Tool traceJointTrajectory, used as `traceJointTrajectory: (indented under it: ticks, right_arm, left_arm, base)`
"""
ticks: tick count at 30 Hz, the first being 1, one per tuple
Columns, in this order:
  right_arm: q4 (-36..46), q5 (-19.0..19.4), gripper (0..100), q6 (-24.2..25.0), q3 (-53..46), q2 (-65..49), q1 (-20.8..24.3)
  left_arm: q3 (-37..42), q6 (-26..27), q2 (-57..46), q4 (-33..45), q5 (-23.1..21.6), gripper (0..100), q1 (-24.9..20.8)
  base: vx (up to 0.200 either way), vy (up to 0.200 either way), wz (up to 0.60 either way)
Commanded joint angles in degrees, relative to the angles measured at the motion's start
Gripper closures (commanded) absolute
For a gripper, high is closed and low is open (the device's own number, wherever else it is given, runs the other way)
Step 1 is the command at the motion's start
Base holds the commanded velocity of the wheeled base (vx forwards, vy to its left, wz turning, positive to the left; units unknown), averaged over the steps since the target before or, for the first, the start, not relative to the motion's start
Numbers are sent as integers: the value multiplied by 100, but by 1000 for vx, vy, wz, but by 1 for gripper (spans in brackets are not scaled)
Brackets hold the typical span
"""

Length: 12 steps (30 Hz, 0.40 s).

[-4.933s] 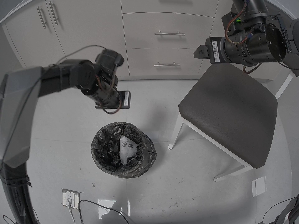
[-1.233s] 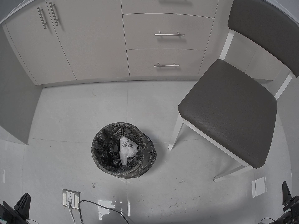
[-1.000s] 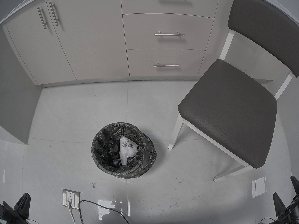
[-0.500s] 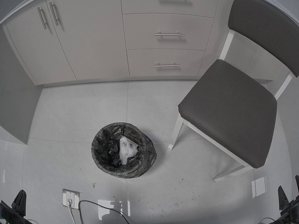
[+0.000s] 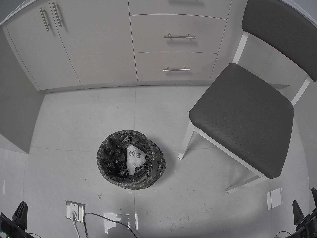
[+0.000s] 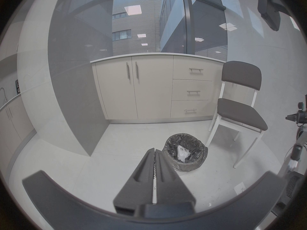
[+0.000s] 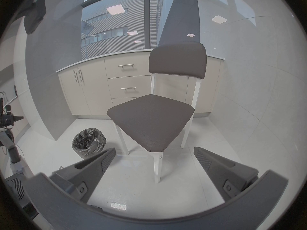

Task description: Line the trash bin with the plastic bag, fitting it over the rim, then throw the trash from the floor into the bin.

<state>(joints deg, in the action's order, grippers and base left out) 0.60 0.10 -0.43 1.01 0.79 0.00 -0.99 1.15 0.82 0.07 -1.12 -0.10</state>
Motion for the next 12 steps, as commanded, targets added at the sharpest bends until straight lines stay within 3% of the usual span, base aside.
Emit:
traceJointTrajectory:
  ticks: [1,12]
  right_arm:
    - [-33,8,0,25,-84,-62,0]
    - [-42,8,0,51,-84,-62,0]
  left_arm:
    - [99,-79,-82,1,24,100,1]
    - [99,-88,-82,1,42,100,1]
  base:
    - [0,0,0]
    - [0,0,0]
